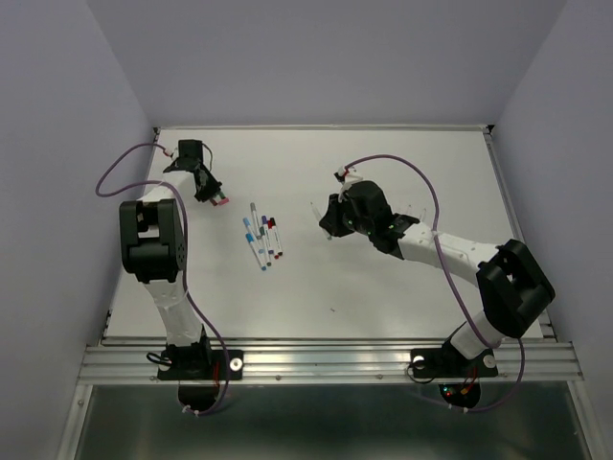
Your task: Open the pen caps
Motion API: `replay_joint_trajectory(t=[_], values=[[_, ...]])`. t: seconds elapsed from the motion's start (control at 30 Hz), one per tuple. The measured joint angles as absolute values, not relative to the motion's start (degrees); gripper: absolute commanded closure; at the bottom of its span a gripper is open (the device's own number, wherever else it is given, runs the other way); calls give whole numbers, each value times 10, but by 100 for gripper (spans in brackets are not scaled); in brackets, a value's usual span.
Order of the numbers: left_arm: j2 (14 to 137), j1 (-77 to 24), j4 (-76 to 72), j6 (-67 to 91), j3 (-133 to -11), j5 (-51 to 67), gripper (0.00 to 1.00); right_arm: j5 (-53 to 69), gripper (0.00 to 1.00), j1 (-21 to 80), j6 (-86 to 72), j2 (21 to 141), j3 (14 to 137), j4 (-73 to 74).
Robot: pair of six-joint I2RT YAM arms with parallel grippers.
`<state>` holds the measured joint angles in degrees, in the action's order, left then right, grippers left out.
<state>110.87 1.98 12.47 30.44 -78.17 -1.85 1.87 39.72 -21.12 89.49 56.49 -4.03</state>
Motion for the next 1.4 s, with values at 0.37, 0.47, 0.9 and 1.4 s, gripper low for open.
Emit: replay_joint_trajectory(t=[0.37,0.47,0.9,1.4], values=[[1123,20,132,302,-787,-18,58,14,99,397,-207,895,565,-30],[1123,20,131,301,-789,-18,57,14,99,397,-207,895,565,-30],[1112,20,130,297,-787,-2,16,-19,99,390,-208,895,565,-20],[790,20,46,293,-689,53,1,-199,99,251,-259,893,567,81]])
